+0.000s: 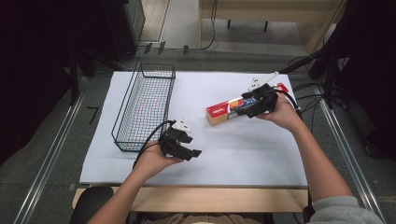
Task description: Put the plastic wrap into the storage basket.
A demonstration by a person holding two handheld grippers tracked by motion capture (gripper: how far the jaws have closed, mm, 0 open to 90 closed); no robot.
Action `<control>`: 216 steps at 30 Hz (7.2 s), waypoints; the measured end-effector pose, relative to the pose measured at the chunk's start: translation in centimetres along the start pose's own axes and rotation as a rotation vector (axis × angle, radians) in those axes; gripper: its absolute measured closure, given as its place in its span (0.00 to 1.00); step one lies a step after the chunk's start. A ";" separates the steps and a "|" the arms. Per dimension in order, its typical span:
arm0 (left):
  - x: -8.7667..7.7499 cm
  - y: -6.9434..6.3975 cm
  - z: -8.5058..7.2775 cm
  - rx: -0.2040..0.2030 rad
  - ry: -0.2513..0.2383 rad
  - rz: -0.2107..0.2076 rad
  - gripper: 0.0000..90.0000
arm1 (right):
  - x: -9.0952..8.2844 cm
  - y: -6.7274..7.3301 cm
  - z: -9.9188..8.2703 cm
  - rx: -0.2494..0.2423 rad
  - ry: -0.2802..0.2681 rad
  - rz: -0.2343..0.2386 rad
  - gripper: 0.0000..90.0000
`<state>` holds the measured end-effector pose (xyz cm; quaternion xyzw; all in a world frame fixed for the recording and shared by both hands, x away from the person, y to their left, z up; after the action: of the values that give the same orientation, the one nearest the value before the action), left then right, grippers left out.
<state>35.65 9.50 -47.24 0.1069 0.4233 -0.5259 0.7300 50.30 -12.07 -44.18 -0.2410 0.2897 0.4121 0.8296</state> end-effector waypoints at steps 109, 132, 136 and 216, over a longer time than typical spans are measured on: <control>0.2 0.7 -0.1 -0.013 0.003 0.004 0.39 | 3.0 -1.7 -7.5 -0.084 0.285 0.093 0.44; -1.5 -0.3 0.9 0.026 -0.004 -0.019 0.39 | -2.4 0.6 -5.2 -0.045 0.258 0.072 0.45; -1.9 -0.9 1.3 0.051 0.003 -0.033 0.39 | -3.3 1.7 -5.4 -0.041 0.251 0.081 0.45; 2.4 -6.5 0.8 0.370 0.303 -0.178 0.43 | -5.1 18.5 -3.7 -0.351 0.204 0.313 0.45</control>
<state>30.72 4.67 -46.62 0.2787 0.4321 -0.6347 0.5769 31.55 -7.15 -46.33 -0.3738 0.3298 0.5532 0.6675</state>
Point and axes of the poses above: each handheld gripper's, and its own axes: x roughly forward along the jaws, z roughly out of its top, y roughly to its left, the point moved 8 cm from there along x, roughly forward along the jaws, and after that the axes turned 11 degrees about -z, right-handed, at the moved point
